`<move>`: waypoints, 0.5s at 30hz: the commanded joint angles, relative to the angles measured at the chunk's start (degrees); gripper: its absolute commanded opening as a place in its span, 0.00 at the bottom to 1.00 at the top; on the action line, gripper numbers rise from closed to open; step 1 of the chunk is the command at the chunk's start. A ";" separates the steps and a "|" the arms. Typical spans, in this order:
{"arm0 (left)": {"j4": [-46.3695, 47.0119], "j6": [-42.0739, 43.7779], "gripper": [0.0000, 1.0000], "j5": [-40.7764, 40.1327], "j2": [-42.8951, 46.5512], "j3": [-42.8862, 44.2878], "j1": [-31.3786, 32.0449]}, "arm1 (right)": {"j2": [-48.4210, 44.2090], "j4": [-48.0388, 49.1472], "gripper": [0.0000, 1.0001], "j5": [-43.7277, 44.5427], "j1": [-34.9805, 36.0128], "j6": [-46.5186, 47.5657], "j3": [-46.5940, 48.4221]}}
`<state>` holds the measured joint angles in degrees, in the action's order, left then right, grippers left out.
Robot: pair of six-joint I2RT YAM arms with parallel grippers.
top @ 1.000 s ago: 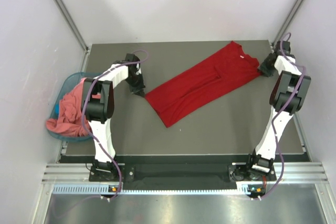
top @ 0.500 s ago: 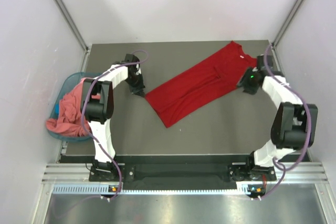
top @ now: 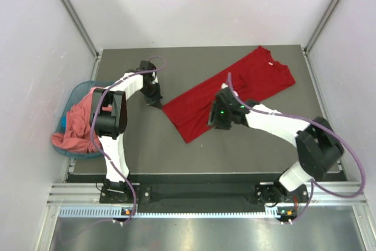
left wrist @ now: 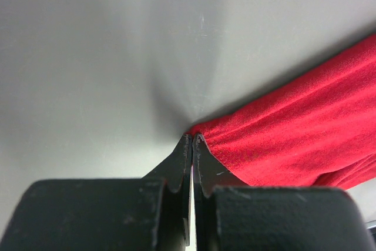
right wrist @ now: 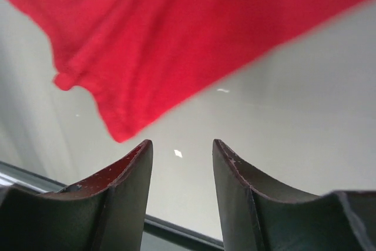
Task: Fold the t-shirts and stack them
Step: Fold the tshirt
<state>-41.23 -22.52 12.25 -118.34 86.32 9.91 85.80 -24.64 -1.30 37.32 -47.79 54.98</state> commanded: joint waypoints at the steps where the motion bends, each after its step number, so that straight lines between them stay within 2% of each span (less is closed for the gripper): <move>1: 0.36 0.55 0.00 0.58 0.92 -1.51 0.46 | 5.59 2.50 0.46 6.48 5.47 -3.28 6.87; 8: 0.19 0.64 0.00 0.32 0.31 -1.42 0.46 | 15.00 3.73 0.46 11.58 13.74 -0.90 13.66; 15: -0.08 0.55 0.00 0.58 0.13 -1.07 0.46 | 19.32 -0.58 0.46 15.89 17.43 -5.64 17.18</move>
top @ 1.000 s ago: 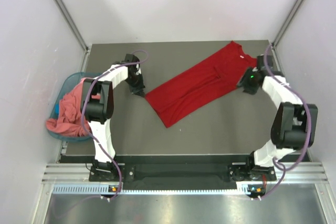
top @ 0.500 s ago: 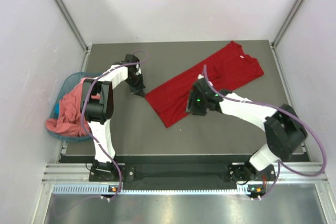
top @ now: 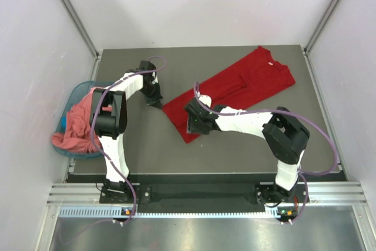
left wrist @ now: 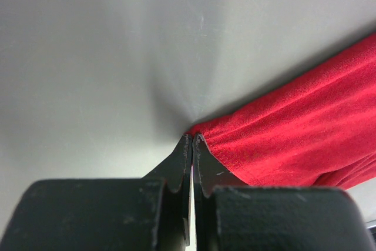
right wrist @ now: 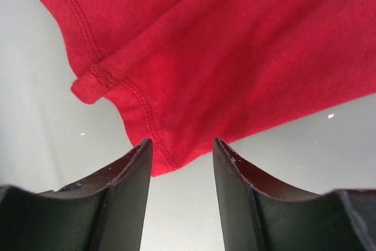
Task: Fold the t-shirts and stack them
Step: Fold the tshirt
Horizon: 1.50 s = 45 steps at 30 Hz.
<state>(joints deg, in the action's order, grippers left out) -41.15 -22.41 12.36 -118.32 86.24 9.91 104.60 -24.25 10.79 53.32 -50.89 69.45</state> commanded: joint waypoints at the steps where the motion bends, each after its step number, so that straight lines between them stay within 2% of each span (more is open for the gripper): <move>1: -0.25 0.44 0.00 0.38 0.11 -0.90 0.46 | 0.69 -0.71 0.46 3.80 1.52 -2.89 2.45; 10: -0.07 0.00 0.00 0.65 0.20 -1.25 0.46 | 2.63 -2.02 0.46 2.13 3.72 -5.18 2.10; 18: 0.71 -0.96 0.00 1.18 0.46 -2.38 0.46 | 4.56 -5.72 0.45 5.47 4.60 -4.83 2.97; 21: 1.15 -1.23 0.00 1.35 1.07 -3.53 0.46 | 4.56 -5.72 0.40 6.00 4.69 -4.74 2.53; 24: 1.68 -1.84 0.00 1.52 2.13 -4.85 0.46 | 3.60 -4.76 0.25 5.74 4.69 -4.74 0.69; 25: 2.20 -2.02 0.00 1.53 2.74 -5.28 0.46 | 2.73 -4.49 0.16 5.65 4.69 -4.74 -0.27; 28: 3.08 -2.63 0.00 3.72 3.88 -6.69 0.46 | 0.80 -3.00 0.00 5.12 4.69 -4.13 -2.38; 32: 2.74 -4.39 0.00 4.78 6.25 -10.03 0.46 | -3.16 -2.47 0.00 4.07 4.69 -3.07 -6.77; 38: 0.55 -4.31 0.16 2.14 14.51 -18.20 0.46 | -13.18 -2.46 0.00 1.52 6.17 -3.24 -18.99; 40: 0.36 -3.96 0.21 7.20 17.15 -19.78 1.16 | -16.25 -3.52 0.00 1.26 6.97 -3.95 -23.10; 42: 0.45 -3.43 0.32 9.69 20.65 -22.68 3.17 | -18.45 -6.06 0.00 1.08 8.20 -5.87 -27.15; 45: 0.89 -3.69 0.34 8.74 26.27 -25.41 5.55 | -24.25 -9.74 0.00 1.34 9.52 -8.78 -31.03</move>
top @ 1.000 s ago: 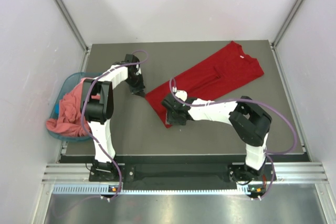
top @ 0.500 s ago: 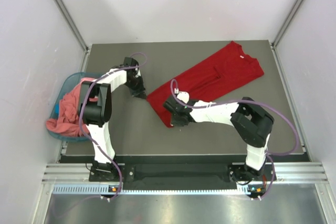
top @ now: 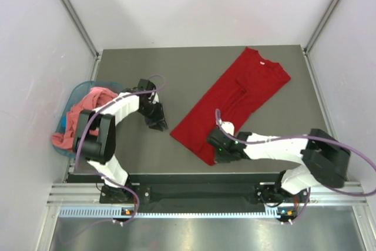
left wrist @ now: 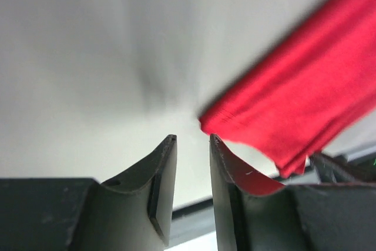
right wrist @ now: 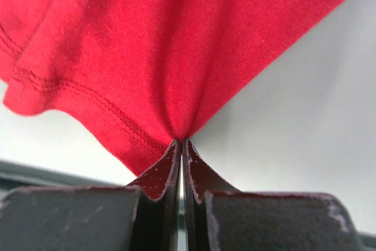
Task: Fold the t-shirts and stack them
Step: Fold the tshirt
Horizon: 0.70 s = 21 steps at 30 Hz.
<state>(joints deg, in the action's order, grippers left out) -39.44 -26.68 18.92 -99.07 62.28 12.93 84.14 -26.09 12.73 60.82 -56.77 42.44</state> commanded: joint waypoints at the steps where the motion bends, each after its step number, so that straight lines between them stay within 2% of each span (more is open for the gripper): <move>1: -1.25 -0.04 0.34 1.48 8.35 -1.64 2.98 | -7.11 -8.80 0.00 -0.43 2.46 -3.60 -6.20; 3: -1.60 -0.48 0.35 -0.28 11.68 -1.29 4.38 | -10.38 -11.95 0.01 0.19 3.17 -5.01 -8.50; 6: -1.61 -1.10 0.37 -0.11 13.46 0.47 7.01 | -16.10 -14.95 0.08 0.71 3.43 -6.15 -9.82; 8: -1.43 -0.66 0.38 0.42 13.20 1.61 8.33 | -19.00 -18.55 0.19 1.50 3.52 -7.12 -9.83; 10: -0.47 0.65 0.38 2.17 12.23 1.18 9.66 | -20.93 -22.67 0.25 2.73 3.52 -7.47 -8.34; 13: 1.38 2.76 0.38 5.32 11.44 -0.66 11.41 | -23.48 -24.45 0.27 3.44 3.61 -6.78 -5.10; 15: 2.87 3.47 0.38 5.08 11.00 -2.68 12.81 | -24.11 -21.21 0.27 3.09 3.61 -3.79 -3.51; 17: 2.97 3.91 0.38 -0.17 10.21 -3.92 13.61 | -22.89 -16.05 0.21 2.83 3.17 -1.43 -2.10; 18: 2.27 3.83 0.38 -2.46 8.99 -3.92 14.40 | -22.01 -13.40 0.15 2.30 3.08 -0.37 -1.14; 19: 2.61 3.56 0.38 -3.61 8.46 -4.27 14.49 | -19.74 -11.20 0.02 1.86 3.17 0.43 -0.69; 21: 3.93 3.04 0.37 -3.89 6.79 -5.33 14.49 | -16.83 -4.63 0.00 0.19 2.64 1.92 0.80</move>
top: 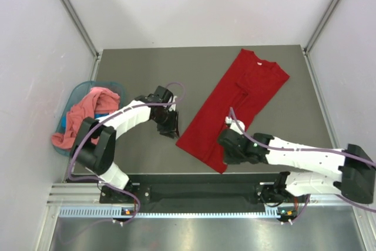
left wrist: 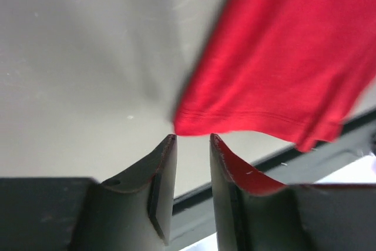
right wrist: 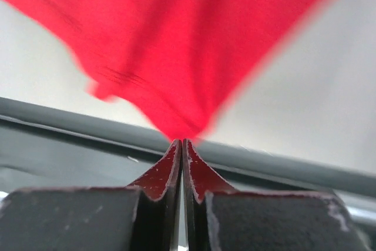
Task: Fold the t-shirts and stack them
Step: Fold the tshirt
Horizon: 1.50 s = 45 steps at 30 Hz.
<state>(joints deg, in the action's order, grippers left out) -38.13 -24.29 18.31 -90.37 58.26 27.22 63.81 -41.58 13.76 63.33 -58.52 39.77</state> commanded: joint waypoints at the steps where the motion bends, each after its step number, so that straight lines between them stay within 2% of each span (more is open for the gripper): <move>1: 3.75 -0.04 0.33 -3.28 -2.53 -1.57 0.20 | 6.73 12.82 0.00 -1.19 0.04 4.29 4.00; 4: 4.20 -1.54 0.25 -5.64 -4.99 -2.01 0.20 | 13.67 18.98 0.00 -2.85 -0.05 4.56 6.72; 7: 4.12 -2.25 0.12 -9.07 -5.87 -2.71 0.11 | 19.40 23.19 0.00 -4.35 -0.05 4.38 8.22; 8: 3.85 -2.51 0.00 -9.95 -5.96 -3.15 0.11 | 20.46 24.26 0.00 -4.18 0.04 4.82 8.05; 9: 3.42 -2.86 0.00 -12.48 -6.48 -3.15 0.11 | 21.52 24.88 0.00 -4.09 0.13 4.82 8.04; 13: 1.48 -6.11 0.00 -17.85 -6.31 -3.41 -0.06 | 25.39 24.09 0.00 -2.42 0.13 5.26 7.34; 16: 0.69 -7.78 0.00 -20.49 -4.91 -2.98 -0.59 | 24.44 24.09 0.00 -1.98 0.48 5.17 6.11; 19: -0.89 -8.93 0.08 -21.47 -3.33 -1.31 -0.86 | 23.03 22.43 0.00 -1.37 0.48 5.52 6.63; 21: -0.37 -8.49 0.13 -19.46 -1.40 0.62 -0.77 | 22.15 20.68 0.00 -1.19 0.39 5.88 7.77; 24: 2.77 -7.97 0.14 -12.36 1.68 2.03 -0.68 | 20.22 17.86 0.01 -1.63 0.39 5.88 9.53; 26: 5.42 -7.44 0.15 -4.38 3.70 1.16 -0.51 | 18.90 16.98 0.01 -1.98 0.39 5.70 10.24; 28: 7.71 -7.61 0.17 -1.61 4.06 -0.16 -0.42 | 17.40 17.15 0.02 -1.89 0.30 5.79 10.59; 29: 7.37 -7.70 0.21 -1.61 3.28 -0.42 -0.24 | 17.23 17.32 0.02 -1.89 0.04 6.48 10.77; 39: 8.42 0.82 0.31 -2.31 1.34 -4.21 1.52 | 20.47 18.73 0.01 -2.25 -0.66 8.07 13.23; 45: 10.88 2.14 0.32 -0.90 -0.60 -4.47 4.06 | 20.39 19.17 0.01 -1.81 -0.75 8.07 12.62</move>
<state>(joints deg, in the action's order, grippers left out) -31.40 -24.53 15.68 -90.17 53.87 29.89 84.16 -23.81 10.50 62.83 -51.03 50.74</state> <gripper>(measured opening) 0.317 0.009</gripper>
